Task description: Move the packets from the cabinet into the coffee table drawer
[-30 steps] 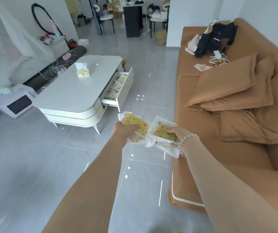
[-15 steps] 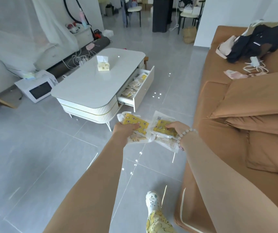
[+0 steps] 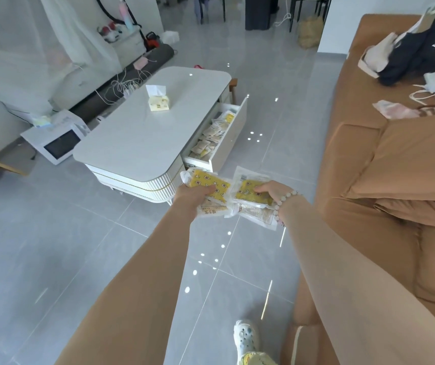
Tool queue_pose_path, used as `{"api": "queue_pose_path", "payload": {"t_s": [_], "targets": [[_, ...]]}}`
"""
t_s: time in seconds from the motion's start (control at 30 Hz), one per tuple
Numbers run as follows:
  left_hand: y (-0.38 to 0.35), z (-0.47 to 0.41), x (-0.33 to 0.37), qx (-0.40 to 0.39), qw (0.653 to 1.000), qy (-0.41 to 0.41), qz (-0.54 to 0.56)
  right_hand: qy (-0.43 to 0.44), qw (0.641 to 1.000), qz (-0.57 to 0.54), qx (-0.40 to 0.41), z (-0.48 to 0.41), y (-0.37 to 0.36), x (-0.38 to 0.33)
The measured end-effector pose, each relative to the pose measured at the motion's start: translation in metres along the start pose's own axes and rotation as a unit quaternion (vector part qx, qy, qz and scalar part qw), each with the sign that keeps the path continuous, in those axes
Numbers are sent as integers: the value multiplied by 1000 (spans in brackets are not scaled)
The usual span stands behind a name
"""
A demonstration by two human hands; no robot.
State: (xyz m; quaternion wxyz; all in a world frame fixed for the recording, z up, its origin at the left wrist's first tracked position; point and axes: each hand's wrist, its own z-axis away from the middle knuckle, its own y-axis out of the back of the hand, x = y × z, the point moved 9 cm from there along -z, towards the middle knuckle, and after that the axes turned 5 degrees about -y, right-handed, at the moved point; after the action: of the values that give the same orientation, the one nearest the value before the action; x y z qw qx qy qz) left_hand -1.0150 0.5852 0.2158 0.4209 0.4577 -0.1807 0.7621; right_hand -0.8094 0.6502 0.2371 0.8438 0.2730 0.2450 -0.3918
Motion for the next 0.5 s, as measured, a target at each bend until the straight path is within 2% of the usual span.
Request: {"api": "queue_pose_path", "payload": {"t_s": [0.17, 0.5], "targets": [[-2, -36, 14, 21, 1000, 11, 21, 7, 999, -26, -22, -34, -6, -34], [2, -112, 42, 22, 998, 30, 56, 9, 999, 36, -25, -96, -14, -105]]}}
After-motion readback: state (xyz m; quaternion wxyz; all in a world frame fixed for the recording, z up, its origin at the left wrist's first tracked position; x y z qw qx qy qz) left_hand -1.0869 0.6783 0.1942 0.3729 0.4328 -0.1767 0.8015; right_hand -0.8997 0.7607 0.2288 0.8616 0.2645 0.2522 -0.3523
